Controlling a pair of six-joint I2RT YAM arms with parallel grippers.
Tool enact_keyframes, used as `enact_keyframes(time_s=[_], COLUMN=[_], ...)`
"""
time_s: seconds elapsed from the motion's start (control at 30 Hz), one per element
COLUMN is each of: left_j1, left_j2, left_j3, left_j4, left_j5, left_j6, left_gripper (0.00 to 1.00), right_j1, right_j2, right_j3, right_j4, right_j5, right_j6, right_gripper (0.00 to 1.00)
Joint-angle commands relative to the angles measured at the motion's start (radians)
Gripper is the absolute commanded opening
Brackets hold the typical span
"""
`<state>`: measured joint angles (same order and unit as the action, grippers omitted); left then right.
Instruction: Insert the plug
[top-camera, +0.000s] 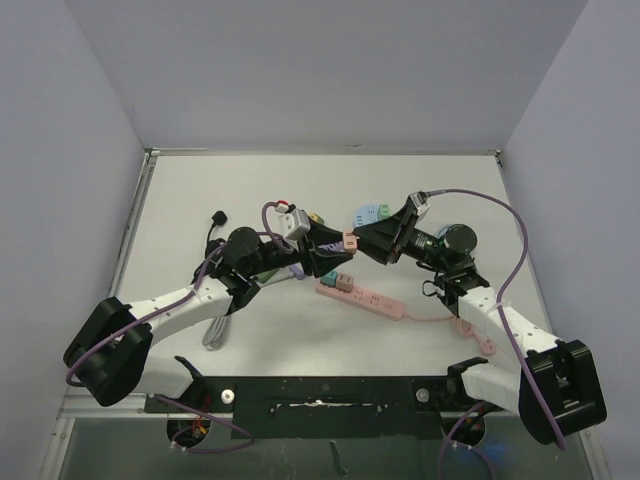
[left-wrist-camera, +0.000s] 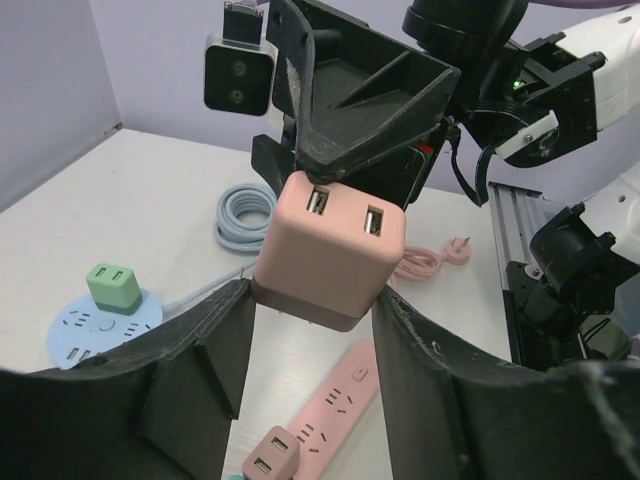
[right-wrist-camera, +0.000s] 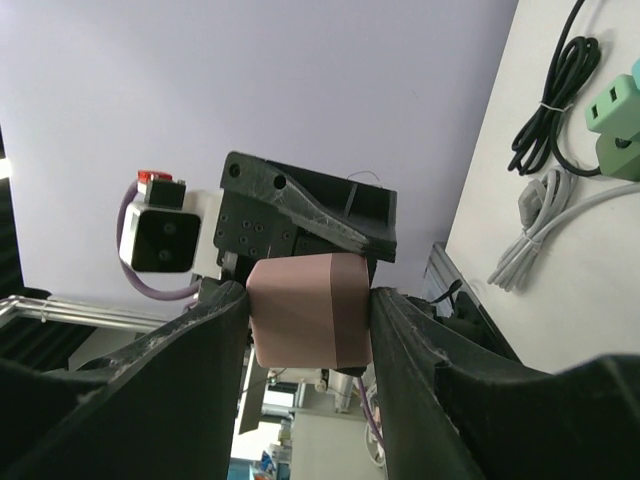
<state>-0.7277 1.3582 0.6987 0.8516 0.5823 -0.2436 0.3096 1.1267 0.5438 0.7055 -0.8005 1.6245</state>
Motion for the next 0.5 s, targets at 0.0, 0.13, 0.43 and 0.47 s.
enact_keyframes(time_s=[0.0, 0.13, 0.43, 0.47], left_j1=[-0.006, -0.006, -0.006, -0.006], left_j2=[-0.012, 0.000, 0.007, 0.008], left_j3=[0.031, 0.019, 0.010, 0.010], left_j4=[0.162, 0.199, 0.218, 0.216], left_j5=[0.079, 0.128, 0.172, 0.174], left_j6=[0.039, 0.019, 0.013, 0.015], left_gripper=[0.43, 0.36, 0.49, 0.49], right_j1=[0.022, 0.041, 0.052, 0.051], right_j2=[0.013, 0.033, 0.045, 0.045], right_j3=[0.051, 0.051, 0.051, 0.051], right_j4=[0.051, 0.050, 0.054, 0.054], right_j5=[0.010, 0.023, 0.032, 0.032], right_j6=[0.001, -0.014, -0.011, -0.010], right_gripper=[0.47, 0.48, 0.50, 0.51])
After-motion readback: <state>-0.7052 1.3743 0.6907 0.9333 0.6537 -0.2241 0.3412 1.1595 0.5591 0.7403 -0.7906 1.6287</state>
